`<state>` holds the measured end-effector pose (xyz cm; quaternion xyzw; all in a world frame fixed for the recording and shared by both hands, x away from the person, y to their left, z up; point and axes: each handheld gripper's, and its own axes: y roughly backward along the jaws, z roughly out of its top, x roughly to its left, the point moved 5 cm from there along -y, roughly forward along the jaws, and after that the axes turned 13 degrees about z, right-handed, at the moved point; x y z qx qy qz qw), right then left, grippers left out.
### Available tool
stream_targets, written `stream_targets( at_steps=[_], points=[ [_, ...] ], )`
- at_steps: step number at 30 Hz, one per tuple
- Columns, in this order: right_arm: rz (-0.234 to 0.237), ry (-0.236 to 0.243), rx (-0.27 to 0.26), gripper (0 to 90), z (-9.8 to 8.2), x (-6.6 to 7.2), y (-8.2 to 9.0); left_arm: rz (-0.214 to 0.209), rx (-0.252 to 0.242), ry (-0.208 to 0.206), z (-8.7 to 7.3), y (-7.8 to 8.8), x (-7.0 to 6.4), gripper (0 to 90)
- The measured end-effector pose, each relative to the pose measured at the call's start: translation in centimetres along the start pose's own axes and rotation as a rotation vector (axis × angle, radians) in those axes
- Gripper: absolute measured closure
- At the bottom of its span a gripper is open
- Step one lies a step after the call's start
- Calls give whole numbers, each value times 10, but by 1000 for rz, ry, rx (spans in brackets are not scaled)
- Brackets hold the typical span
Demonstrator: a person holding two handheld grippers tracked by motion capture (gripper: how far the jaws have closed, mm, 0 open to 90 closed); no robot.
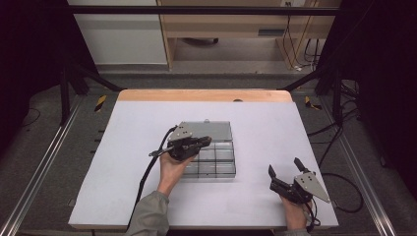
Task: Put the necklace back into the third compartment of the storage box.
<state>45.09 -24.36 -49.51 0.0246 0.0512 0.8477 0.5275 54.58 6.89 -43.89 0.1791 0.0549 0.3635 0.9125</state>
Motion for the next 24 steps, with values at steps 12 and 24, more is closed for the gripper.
stream_targets(
  at_steps=[12, 24],
  points=[
    [3, -5, -2, 88, 0, 0, 0, -36, 97, -14, -2, -38, -18, 849],
    [3, -4, -3, 88, 0, 0, 0, -34, 209, 2, -16, -51, -15, 849]
  ],
)
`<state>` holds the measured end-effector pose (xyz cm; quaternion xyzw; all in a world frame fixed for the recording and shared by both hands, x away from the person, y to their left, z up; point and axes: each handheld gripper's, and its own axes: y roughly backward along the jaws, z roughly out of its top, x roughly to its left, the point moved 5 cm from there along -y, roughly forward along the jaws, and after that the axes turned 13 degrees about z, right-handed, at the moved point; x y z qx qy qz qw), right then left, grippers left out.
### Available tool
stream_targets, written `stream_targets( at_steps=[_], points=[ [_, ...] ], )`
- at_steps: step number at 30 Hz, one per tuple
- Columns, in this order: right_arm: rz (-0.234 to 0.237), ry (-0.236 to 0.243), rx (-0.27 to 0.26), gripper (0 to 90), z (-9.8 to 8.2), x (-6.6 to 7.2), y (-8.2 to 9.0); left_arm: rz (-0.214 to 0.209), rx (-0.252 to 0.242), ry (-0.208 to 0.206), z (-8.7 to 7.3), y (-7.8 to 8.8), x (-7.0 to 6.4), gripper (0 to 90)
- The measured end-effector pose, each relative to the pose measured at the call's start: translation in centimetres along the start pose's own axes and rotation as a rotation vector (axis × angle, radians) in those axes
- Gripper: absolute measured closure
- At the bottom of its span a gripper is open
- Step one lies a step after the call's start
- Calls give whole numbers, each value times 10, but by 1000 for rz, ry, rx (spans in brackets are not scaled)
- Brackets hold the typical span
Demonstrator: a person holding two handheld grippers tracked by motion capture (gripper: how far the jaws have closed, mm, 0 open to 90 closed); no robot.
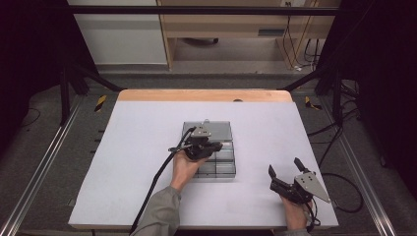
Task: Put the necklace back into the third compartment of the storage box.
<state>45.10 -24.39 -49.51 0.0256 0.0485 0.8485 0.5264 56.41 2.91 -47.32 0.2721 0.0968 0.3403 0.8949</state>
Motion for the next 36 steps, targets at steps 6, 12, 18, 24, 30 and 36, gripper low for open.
stream_targets(
  at_steps=[6, 12, 18, 24, 30, 36],
  points=[
    [-1, 1, 0, 88, 0, 0, 0, 1, 54, -24, 1, -6, -3, 849],
    [-1, 1, -1, 88, 0, 0, 0, 0, 96, -56, 3, -14, -9, 849],
    [1, 0, -2, 88, 0, 0, 0, 11, 159, -31, -4, -25, -6, 849],
    [3, -2, -1, 87, 0, 0, 0, 8, 188, -29, -4, -27, -5, 847],
    [3, -2, -1, 87, 0, 0, 0, 4, 204, -34, -5, -29, -5, 844],
    [3, -2, -1, 87, 0, 0, 0, 16, 207, -46, -6, -30, -6, 826]
  ],
)
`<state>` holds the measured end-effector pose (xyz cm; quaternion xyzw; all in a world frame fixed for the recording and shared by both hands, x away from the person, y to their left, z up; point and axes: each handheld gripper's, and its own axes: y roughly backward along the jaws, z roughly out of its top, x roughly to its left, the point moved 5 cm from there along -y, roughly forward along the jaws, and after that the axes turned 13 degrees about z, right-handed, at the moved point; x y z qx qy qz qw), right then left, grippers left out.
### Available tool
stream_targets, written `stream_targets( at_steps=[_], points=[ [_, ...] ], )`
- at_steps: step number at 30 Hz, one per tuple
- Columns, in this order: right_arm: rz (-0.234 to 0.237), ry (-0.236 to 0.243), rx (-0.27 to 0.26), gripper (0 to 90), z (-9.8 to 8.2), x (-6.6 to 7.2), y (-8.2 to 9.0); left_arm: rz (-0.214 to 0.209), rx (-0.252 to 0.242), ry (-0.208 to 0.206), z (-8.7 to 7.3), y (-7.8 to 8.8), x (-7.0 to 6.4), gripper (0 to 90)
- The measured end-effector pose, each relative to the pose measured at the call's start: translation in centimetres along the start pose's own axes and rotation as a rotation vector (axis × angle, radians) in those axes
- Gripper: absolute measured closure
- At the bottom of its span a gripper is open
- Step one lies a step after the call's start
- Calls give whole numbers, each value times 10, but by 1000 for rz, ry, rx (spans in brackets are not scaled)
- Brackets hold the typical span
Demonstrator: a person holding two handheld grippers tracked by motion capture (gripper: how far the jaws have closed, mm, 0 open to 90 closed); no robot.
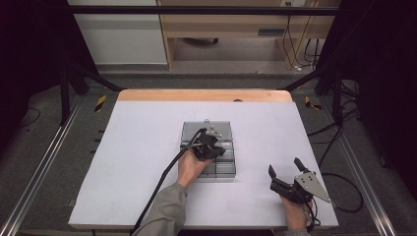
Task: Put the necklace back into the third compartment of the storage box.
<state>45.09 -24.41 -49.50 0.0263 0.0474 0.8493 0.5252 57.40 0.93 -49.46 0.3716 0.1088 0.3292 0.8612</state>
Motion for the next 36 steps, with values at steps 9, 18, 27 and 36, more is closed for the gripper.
stream_targets(
  at_steps=[9, 18, 27, 36],
  points=[
    [1, 1, 1, 88, 0, 0, 0, 19, -14, 7, 2, 2, 0, 618],
    [0, 1, 2, 87, 0, 0, 0, -5, -24, 15, 3, 4, -3, 395],
    [1, -1, 4, 88, 0, 0, 0, -16, -69, 2, 9, 23, -6, 354],
    [0, 0, 3, 88, 0, 0, 0, 19, -131, 4, 11, 56, 4, 254]
  ],
)
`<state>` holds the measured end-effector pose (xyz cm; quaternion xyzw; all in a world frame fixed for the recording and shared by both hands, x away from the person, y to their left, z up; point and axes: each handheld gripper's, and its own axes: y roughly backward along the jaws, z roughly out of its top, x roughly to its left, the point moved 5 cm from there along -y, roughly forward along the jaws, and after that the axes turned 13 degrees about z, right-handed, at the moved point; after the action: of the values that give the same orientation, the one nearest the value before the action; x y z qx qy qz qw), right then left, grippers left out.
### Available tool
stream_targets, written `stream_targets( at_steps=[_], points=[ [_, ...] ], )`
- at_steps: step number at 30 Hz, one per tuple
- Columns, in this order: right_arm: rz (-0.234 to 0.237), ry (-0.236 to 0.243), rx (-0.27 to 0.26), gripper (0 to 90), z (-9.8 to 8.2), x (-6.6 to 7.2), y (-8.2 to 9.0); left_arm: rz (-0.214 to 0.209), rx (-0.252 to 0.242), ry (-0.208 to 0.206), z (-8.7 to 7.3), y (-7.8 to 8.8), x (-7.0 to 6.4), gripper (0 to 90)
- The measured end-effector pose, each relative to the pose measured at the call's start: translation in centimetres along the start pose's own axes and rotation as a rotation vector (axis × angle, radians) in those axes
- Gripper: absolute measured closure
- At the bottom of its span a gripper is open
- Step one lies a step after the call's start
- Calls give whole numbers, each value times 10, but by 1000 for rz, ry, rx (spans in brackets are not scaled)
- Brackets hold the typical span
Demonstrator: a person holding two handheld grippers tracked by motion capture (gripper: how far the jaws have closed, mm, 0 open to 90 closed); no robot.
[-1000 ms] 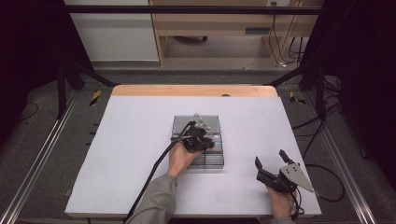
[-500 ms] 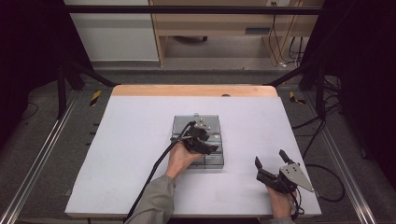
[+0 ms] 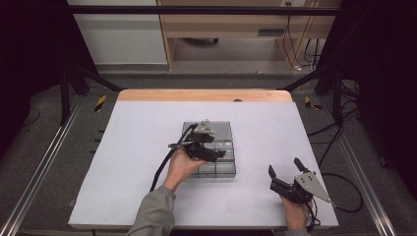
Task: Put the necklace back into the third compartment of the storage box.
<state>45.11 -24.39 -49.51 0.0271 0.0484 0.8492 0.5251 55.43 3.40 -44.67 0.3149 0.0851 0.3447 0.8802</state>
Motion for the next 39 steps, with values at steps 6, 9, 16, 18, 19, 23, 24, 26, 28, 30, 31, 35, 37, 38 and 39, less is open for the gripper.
stream_targets(
  at_steps=[6, 9, 16, 18, 19, 23, 24, 26, 28, 30, 31, 35, 37, 38, 39],
  points=[
    [-2, 1, 0, 88, 0, 0, 0, 61, -45, 24, -7, 31, 18, 167],
    [-3, 2, -1, 88, 0, 0, 0, 84, -62, 35, -13, 45, 27, 157],
    [-4, 3, -1, 88, 0, 0, 0, 140, -109, 69, -32, 84, 51, 152],
    [-4, 2, -1, 88, 0, 0, 0, 158, -118, 80, -37, 94, 56, 151],
    [-4, 3, 0, 88, 0, 0, 0, 166, -127, 85, -41, 100, 59, 151],
    [-4, 3, -2, 88, 0, 0, 0, 191, -137, 100, -55, 116, 68, 148],
    [-3, 2, -2, 88, 0, 0, 0, 200, -143, 113, -61, 122, 71, 146],
    [-2, 4, -4, 87, 0, 0, 0, 229, -164, 133, -76, 135, 79, 133],
    [-2, 4, -7, 87, 0, 0, 1, 238, -178, 151, -84, 141, 83, 133],
    [-3, 1, -11, 87, 0, 0, 1, 253, -195, 168, -92, 148, 88, 129],
    [-3, 0, -12, 87, 0, 0, 1, 253, -195, 168, -92, 148, 88, 126],
    [-4, 1, -11, 87, 0, 0, 1, 300, -241, 190, -109, 160, 95, 105],
    [-5, 1, -11, 87, 0, 0, 1, 326, -257, 199, -120, 167, 98, 103],
    [-5, 1, -11, 87, 0, 0, 1, 341, -267, 202, -126, 169, 100, 99],
    [-6, 1, -11, 87, 0, 0, 1, 352, -278, 212, -130, 171, 100, 94]
  ],
)
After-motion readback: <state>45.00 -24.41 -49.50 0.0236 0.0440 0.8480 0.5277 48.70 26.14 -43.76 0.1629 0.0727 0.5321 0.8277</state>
